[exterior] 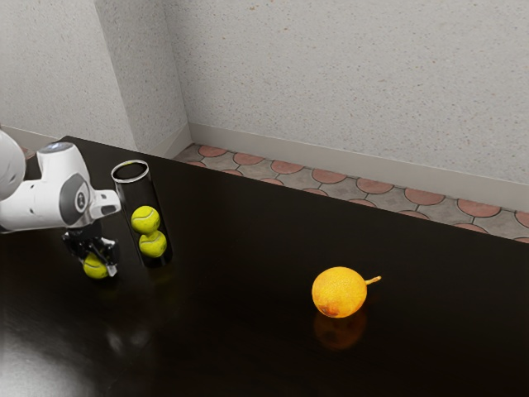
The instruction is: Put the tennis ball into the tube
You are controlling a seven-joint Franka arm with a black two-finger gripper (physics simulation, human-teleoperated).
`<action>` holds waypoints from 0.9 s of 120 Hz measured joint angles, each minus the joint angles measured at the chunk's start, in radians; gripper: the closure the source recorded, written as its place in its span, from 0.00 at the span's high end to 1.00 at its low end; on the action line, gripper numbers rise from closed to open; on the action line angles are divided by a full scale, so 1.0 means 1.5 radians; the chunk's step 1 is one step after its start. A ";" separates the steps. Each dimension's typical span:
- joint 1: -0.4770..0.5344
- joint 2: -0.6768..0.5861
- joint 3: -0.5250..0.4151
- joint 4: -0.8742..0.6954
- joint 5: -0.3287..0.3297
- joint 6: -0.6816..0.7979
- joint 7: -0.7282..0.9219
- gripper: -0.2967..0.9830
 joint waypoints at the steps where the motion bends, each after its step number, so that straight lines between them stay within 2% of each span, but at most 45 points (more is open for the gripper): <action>1: 0.000 -0.001 0.000 0.000 0.001 0.000 -0.001 0.56; 20: 0.000 -0.038 0.001 -0.002 0.025 -0.018 -0.001 0.54; 37: -0.001 -0.102 0.007 0.018 0.038 -0.075 -0.006 0.54; 66: -0.003 -0.118 0.018 0.237 0.062 -0.254 -0.022 0.51; 85: -0.012 -0.072 -0.015 0.377 0.068 -0.331 -0.030 0.51; 108: -0.014 -0.022 -0.052 0.456 0.064 -0.385 -0.039 0.50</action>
